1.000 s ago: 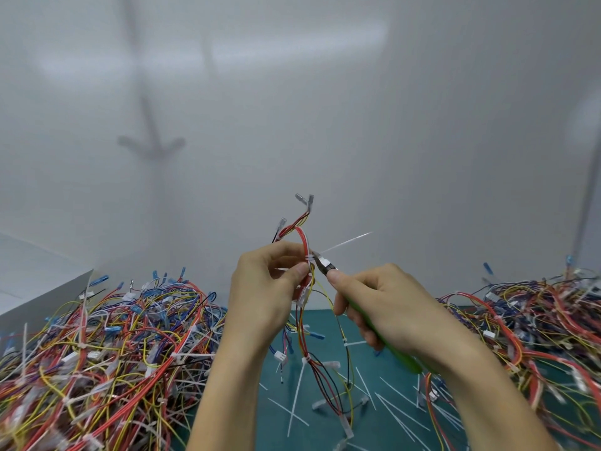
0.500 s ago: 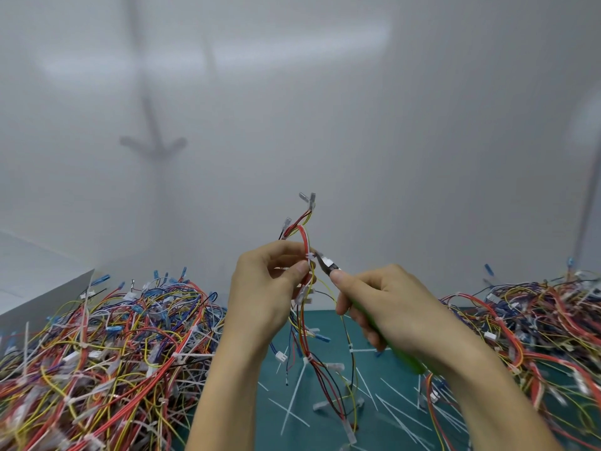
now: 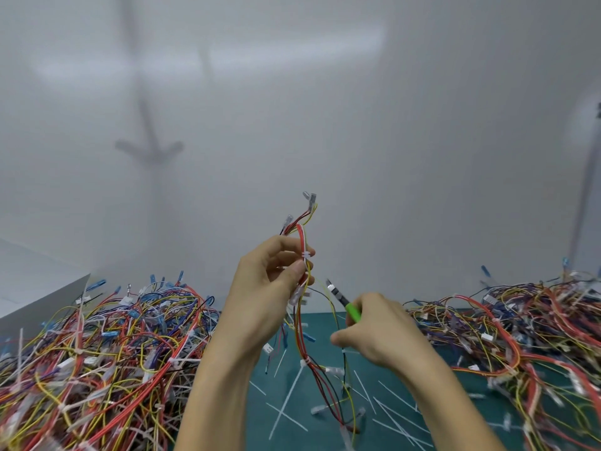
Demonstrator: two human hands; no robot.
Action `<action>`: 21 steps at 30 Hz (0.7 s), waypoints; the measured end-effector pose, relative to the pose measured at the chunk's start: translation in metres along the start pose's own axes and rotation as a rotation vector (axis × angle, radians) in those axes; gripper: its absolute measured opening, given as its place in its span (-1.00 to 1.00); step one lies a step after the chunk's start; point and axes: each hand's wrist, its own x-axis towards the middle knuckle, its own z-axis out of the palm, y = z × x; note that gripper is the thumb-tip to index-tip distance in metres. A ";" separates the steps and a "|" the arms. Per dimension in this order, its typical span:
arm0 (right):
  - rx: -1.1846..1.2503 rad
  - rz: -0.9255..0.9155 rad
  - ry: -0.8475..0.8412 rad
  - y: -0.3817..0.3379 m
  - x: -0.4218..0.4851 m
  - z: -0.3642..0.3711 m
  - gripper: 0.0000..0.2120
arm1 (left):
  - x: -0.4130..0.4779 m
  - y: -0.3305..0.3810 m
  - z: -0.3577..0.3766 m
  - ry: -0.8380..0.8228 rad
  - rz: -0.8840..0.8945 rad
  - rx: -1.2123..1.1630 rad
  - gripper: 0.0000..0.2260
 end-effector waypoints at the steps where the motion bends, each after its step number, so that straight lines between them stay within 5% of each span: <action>1: -0.008 0.014 0.000 0.000 0.001 0.003 -0.69 | 0.000 0.000 0.000 -0.014 0.005 -0.012 -0.82; 7: -0.009 0.006 0.002 -0.003 0.003 0.014 -0.84 | 0.000 0.001 0.001 -0.035 0.013 -0.017 -0.82; 15: 0.401 -0.114 0.150 -0.003 -0.003 -0.016 -0.90 | 0.008 -0.014 0.007 0.048 -0.253 -0.023 -0.73; 21: 0.563 -0.256 0.086 -0.006 -0.012 -0.035 -0.89 | 0.008 -0.018 0.011 -0.035 -0.347 0.015 -0.77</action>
